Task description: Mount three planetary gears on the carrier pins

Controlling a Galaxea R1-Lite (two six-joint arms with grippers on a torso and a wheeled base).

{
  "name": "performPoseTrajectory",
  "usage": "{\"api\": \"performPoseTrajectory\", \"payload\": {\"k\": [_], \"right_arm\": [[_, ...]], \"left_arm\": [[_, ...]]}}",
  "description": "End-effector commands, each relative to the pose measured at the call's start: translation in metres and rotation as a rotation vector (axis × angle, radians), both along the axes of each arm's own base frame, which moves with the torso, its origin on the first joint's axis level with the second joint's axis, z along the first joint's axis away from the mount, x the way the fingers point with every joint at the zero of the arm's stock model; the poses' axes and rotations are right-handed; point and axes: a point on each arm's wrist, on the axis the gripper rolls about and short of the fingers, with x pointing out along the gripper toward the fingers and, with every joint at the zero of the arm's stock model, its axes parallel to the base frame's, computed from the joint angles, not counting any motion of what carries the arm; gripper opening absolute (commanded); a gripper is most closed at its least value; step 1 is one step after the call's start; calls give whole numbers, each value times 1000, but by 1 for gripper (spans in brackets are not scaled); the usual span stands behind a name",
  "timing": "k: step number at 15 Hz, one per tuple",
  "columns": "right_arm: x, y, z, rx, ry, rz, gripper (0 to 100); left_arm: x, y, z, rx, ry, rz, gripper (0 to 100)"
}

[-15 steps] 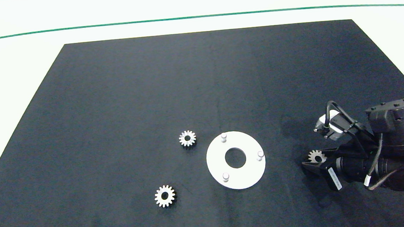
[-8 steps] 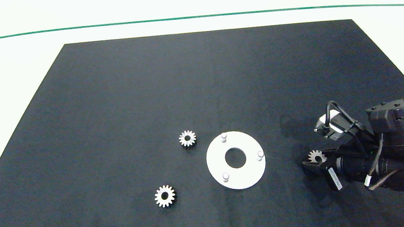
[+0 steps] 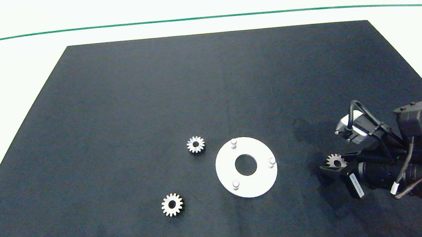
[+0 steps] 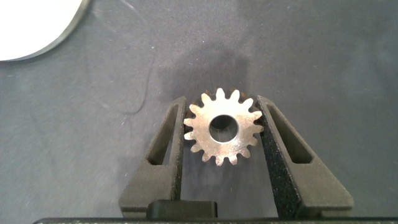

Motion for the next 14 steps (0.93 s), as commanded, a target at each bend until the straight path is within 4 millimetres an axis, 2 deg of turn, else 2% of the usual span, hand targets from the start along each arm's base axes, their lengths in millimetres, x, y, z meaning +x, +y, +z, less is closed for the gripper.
{"api": "performPoseTrajectory", "payload": {"k": [1, 3, 5, 10, 14], "right_arm": [[-22, 6, 37, 6, -35, 55, 16], [-35, 15, 62, 4, -9, 121, 16], [-35, 28, 72, 35, -23, 133, 16], [-14, 70, 50, -15, -25, 163, 16], [-1, 88, 35, -25, -29, 172, 16]], "left_arm": [[0, 0, 0, 0, 6, 0, 100], [1, 0, 0, 1, 8, 0, 100], [0, 0, 0, 0, 6, 0, 100], [0, 0, -2, 1, 18, 0, 100], [0, 0, -2, 1, 21, 0, 100]]}}
